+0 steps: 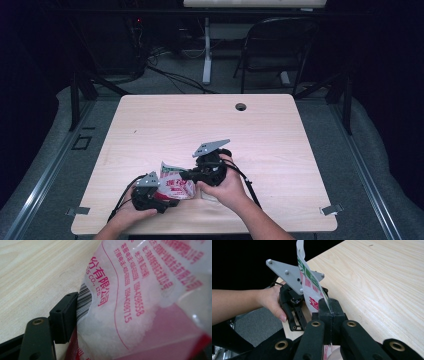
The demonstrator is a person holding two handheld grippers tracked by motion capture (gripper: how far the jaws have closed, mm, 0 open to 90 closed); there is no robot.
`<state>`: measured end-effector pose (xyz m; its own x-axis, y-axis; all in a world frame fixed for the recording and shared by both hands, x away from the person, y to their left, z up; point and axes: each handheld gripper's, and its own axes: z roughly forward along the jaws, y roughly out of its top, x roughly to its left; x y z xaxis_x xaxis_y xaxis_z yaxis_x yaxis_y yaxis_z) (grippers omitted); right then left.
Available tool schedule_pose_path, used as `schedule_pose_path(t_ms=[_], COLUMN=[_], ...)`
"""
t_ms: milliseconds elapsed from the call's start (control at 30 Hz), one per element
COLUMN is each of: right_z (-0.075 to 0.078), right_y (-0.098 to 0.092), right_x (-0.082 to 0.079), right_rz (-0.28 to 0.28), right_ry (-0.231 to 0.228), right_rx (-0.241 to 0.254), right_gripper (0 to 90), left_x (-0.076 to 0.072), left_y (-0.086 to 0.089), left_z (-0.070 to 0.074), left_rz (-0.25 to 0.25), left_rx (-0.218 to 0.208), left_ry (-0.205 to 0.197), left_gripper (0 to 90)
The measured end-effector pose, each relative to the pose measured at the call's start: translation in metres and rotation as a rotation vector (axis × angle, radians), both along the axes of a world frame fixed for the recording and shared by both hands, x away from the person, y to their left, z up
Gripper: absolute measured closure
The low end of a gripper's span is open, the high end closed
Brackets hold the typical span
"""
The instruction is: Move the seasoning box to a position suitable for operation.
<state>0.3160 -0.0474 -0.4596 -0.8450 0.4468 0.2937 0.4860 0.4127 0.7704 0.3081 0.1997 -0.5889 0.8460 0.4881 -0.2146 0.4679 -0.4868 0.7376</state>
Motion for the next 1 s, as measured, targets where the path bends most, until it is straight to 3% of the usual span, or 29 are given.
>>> schedule_pose_path(t_ms=[333,633,1000], right_z=[-0.0025,-0.0047,-0.0055], right_y=[-0.0026,-0.0051,-0.0071], right_x=[-0.0010,-0.0030,-0.0041], right_rz=[-0.008,-0.010,-0.014], right_ry=[0.005,0.005,0.002], right_rx=[0.018,0.030,0.028], right_gripper=[90.0,90.0,90.0], left_x=[-0.0009,-0.0010,-0.0044], left_y=[-0.0011,-0.0013,-0.0037], left_z=[0.0001,0.0000,0.0007], left_rz=[0.018,0.033,0.038], left_rx=[0.015,0.010,0.037], left_ry=[-0.025,-0.020,-0.057], left_gripper=[33.4,35.4,51.9])
